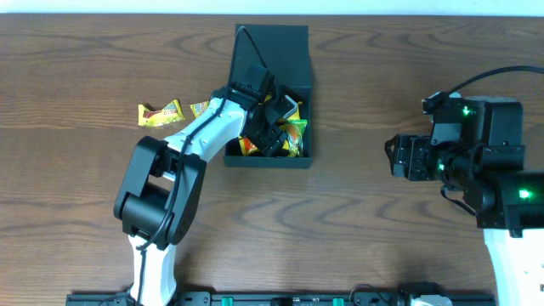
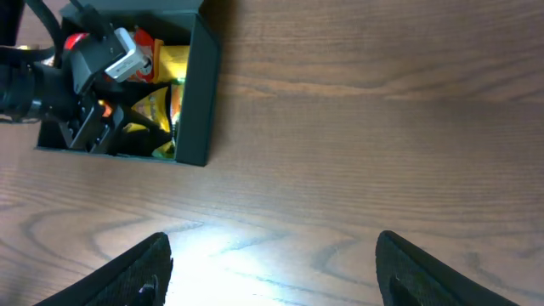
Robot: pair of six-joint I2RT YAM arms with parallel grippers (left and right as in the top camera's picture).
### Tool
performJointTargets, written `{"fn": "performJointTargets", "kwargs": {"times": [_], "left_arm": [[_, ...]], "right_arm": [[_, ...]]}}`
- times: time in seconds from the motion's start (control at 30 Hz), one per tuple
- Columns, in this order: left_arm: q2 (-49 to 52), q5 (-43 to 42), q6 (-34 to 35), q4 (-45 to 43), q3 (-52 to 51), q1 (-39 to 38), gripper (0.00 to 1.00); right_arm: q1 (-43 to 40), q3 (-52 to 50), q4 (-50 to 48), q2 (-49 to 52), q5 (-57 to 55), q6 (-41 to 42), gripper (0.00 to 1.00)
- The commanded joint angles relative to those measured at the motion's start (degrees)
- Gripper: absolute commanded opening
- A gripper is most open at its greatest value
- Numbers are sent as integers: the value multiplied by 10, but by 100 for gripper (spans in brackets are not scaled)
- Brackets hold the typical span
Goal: Pack container
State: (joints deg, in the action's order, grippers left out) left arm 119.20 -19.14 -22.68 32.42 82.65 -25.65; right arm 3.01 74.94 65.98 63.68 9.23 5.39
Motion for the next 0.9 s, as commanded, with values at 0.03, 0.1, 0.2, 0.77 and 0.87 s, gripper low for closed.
{"fn": "performJointTargets", "kwargs": {"times": [0.03,0.1,0.2,0.77,0.87], "left_arm": [[20,-4,14,-1,3,3,73],[20,-4,17,-2,3,3,72],[20,-4,17,-1,3,3,66],[20,-4,50,-2,3,3,47],[20,-4,58,-2,4,3,47]], "right_arm": [[-3,7,0,-3,0,-10,77],[-3,7,0,-3,0,-10,77],[-3,7,0,-3,0,-10,77],[-3,7,0,-3,0,-10,77],[-3,7,0,-3,0,-10,77]]}}
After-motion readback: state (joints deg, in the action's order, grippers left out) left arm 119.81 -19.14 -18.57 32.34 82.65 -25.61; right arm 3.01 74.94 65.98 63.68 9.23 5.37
